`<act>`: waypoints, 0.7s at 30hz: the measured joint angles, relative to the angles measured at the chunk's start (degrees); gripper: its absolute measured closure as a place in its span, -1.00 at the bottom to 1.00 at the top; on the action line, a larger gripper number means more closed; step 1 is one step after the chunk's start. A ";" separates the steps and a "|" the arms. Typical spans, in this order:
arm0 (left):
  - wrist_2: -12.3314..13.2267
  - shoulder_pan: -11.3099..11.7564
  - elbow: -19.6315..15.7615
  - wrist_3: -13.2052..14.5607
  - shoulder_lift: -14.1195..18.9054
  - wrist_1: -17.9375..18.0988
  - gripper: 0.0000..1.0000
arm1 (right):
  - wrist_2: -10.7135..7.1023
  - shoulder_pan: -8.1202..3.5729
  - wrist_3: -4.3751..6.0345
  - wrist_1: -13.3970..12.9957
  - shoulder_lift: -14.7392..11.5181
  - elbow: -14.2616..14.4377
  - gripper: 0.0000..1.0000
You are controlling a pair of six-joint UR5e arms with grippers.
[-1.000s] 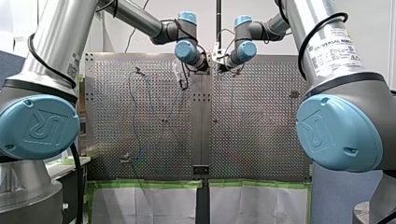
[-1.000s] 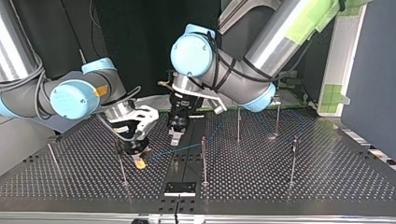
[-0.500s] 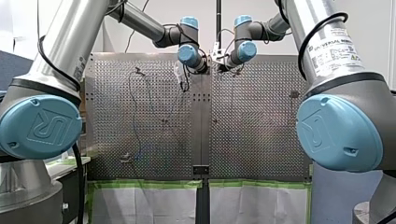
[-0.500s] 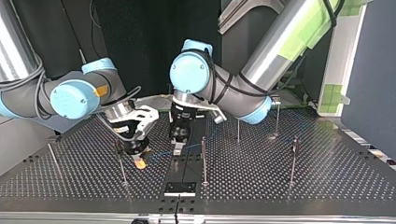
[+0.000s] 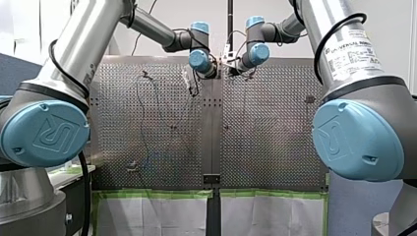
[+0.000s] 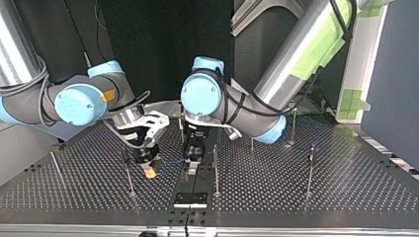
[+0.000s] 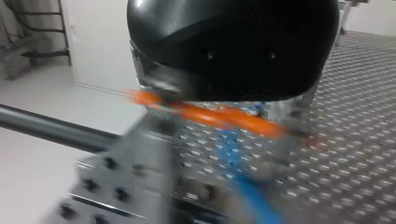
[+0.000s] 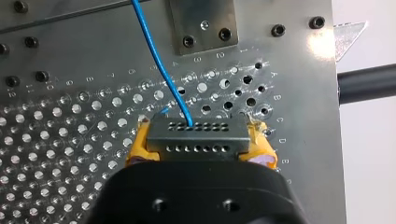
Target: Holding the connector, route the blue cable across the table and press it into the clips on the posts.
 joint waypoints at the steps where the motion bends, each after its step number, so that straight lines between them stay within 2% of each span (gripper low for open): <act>1: -0.12 -0.04 0.02 0.04 -0.38 -0.15 -1.00 | 0.00 0.00 0.00 0.00 0.00 0.00 1.00; 9: -1.04 -0.18 0.11 0.00 -1.31 0.03 -1.00 | 0.00 -0.15 0.00 0.03 0.01 0.00 1.00; 11: -1.07 -0.36 0.11 0.05 -1.32 0.11 -0.49 | 0.00 -0.19 0.00 0.04 0.00 0.00 1.00; 12: -1.11 -0.46 0.12 0.08 -1.32 0.16 -0.49 | 0.00 -0.20 0.00 0.03 0.00 0.00 1.00; 13: -1.16 -0.51 0.12 0.09 -1.32 0.19 -0.14 | 0.00 -0.21 0.00 0.02 0.00 0.00 1.00; 14: -1.22 -0.54 0.13 0.10 -1.32 0.22 0.11 | 0.00 -0.22 0.00 0.02 0.01 0.00 1.00; 15: -1.35 -0.58 0.13 0.13 -1.32 0.24 0.11 | 0.00 -0.22 0.00 0.01 0.01 0.00 1.00; 16: -1.49 -0.60 0.14 0.15 -1.33 0.25 0.36 | 0.00 -0.23 0.00 0.01 0.01 -0.01 1.00; 17: -1.68 -0.62 0.14 0.17 -1.33 0.25 0.80 | 0.00 -0.23 0.00 0.00 0.01 0.00 1.00; 18: -1.97 -0.67 0.12 0.23 -1.33 0.22 0.80 | 0.00 -0.23 0.00 0.01 0.02 0.00 1.00; 19: -2.20 -0.70 0.12 0.32 -1.34 0.17 0.98 | 0.00 -0.23 0.00 0.03 0.03 0.00 1.00; 21: -2.87 -0.77 0.11 0.63 -1.33 -0.04 0.98 | 0.00 -0.20 0.00 0.04 0.04 0.00 1.00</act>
